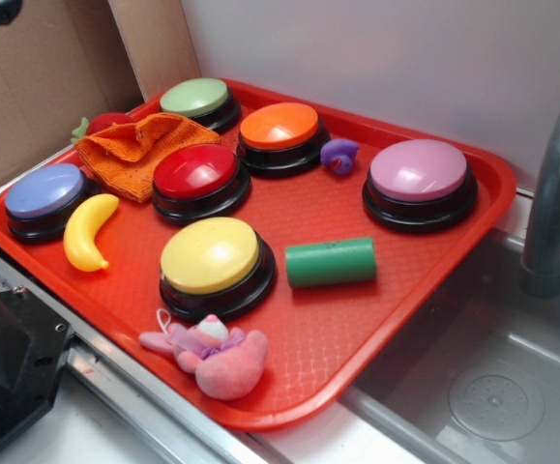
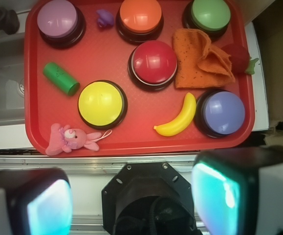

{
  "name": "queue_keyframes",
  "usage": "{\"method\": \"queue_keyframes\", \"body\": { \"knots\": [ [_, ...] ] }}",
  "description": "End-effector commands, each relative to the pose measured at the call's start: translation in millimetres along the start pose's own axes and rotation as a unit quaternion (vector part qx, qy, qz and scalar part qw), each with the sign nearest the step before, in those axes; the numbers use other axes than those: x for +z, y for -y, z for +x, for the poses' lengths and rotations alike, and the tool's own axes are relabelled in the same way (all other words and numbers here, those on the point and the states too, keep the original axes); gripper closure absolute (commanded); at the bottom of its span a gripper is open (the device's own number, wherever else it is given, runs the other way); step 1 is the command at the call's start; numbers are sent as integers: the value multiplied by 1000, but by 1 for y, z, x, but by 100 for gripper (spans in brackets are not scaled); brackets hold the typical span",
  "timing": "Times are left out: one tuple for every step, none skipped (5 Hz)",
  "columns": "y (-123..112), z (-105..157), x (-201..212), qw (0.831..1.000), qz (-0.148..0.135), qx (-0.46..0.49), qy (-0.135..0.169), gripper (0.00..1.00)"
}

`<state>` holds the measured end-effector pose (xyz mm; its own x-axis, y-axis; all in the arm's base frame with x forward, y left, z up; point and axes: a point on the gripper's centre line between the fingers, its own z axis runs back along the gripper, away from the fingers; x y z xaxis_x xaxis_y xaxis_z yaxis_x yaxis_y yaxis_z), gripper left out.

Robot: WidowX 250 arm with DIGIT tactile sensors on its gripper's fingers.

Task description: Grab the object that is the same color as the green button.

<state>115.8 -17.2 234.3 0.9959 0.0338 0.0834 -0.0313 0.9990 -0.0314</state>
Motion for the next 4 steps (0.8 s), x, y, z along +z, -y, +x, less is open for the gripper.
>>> {"method": "queue_keyframes", "body": {
  "knots": [
    [0,0,0,1000,0,0,0,0],
    [13,23,-12,994,26,-107,18,0],
    [28,46,-31,975,57,-208,50,0],
    [47,70,-52,955,82,-281,48,0]
  ]
}}
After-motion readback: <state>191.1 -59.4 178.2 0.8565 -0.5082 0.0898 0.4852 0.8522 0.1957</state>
